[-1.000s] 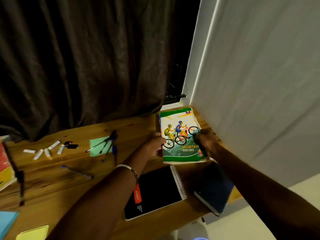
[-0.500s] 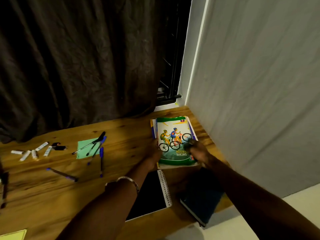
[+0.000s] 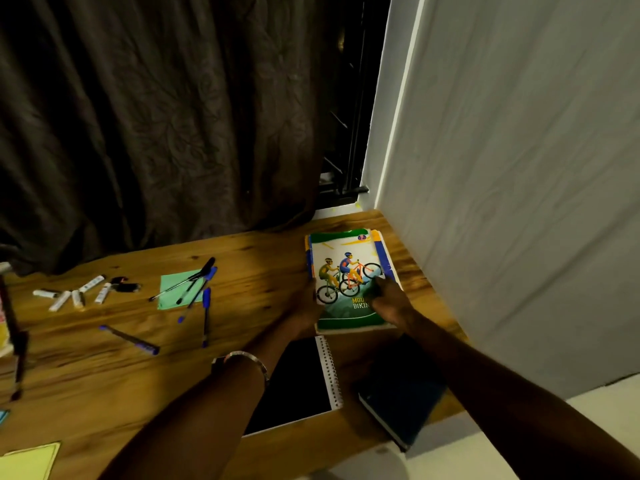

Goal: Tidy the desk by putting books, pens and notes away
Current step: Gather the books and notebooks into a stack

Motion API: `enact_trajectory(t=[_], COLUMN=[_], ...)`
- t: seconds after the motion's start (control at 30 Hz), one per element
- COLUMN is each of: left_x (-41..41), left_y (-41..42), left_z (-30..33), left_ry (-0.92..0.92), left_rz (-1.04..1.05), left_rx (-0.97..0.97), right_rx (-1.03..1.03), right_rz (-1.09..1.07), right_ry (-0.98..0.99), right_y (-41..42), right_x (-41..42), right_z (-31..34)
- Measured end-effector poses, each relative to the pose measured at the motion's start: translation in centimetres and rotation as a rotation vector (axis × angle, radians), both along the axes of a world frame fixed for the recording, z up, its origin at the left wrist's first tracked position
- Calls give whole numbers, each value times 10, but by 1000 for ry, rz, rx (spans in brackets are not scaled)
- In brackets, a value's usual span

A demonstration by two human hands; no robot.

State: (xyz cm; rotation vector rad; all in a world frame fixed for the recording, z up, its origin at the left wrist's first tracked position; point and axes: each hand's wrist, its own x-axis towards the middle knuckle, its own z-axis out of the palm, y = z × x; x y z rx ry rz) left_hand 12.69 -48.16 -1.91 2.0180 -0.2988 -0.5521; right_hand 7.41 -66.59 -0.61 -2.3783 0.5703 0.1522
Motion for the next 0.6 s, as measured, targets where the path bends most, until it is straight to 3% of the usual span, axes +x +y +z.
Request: enact_trajectory(t=[0.1, 0.2, 0.37, 0.5, 0.6], left_x=[-2, -1, -9, -20, -31], left_y=[20, 44, 75, 82, 80], left_z=[5, 0, -8, -2, -2], left_ry=[-42, -174, -294, -270, -360], left_rz=[64, 20, -234, -347, -397], left_rx=[157, 422, 655, 673, 754], right_rx=[-228, -247, -204, -244, -230], right_rz=[-101, -111, 13, 69, 69], right_ry=[-123, -239, 40, 170, 235], right_y=[22, 53, 91, 113, 128], right_x=[-12, -27, -40, -61, -73], right_z=[2, 15, 14, 5, 2])
